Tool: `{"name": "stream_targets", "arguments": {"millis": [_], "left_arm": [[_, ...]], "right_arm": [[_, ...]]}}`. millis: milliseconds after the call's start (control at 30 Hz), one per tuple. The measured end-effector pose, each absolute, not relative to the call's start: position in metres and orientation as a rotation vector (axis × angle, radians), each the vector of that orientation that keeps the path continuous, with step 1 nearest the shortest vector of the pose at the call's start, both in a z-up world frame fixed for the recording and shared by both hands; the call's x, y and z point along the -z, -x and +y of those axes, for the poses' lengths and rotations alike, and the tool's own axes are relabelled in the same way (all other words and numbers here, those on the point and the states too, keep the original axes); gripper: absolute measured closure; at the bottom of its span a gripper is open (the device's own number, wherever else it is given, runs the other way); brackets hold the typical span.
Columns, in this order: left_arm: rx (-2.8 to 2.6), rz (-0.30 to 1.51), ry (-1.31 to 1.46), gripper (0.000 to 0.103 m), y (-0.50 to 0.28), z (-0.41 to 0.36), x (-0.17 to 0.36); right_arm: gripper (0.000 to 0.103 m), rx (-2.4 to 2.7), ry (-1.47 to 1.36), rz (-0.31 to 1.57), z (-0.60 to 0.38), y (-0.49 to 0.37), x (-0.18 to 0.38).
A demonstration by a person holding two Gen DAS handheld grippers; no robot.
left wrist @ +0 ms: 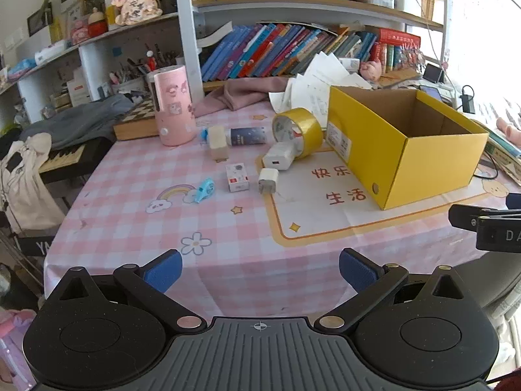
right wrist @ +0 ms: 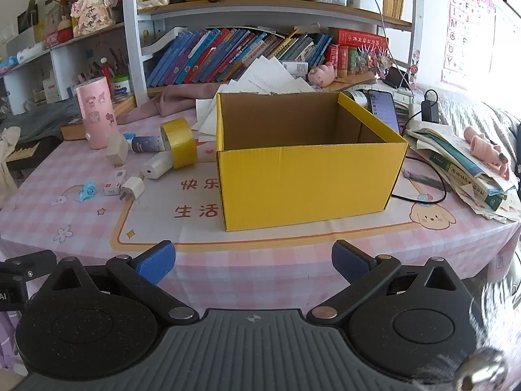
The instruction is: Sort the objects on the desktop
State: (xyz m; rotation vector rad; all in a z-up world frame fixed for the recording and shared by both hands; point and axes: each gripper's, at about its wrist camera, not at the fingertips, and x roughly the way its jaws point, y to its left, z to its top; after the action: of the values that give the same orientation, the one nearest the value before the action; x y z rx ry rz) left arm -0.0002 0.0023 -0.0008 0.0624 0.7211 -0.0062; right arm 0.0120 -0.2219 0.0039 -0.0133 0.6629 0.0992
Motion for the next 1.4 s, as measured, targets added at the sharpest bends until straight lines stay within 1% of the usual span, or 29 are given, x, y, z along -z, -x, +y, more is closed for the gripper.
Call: {"name": "stream_targets", "arguments": {"millis": [1000,1400], "left_arm": [[0.033,0.780,-0.033,0.000,-0.017,0.003,0.006],[0.041,0.751,-0.009,0.000,-0.016,0.008,0.002]], "right_arm": [[0.000,-0.123,0.038,0.707,-0.217,-0.029,0.001],[0.000,-0.130,0.045,0.686,-0.215,-0.028,-0.001]]}}
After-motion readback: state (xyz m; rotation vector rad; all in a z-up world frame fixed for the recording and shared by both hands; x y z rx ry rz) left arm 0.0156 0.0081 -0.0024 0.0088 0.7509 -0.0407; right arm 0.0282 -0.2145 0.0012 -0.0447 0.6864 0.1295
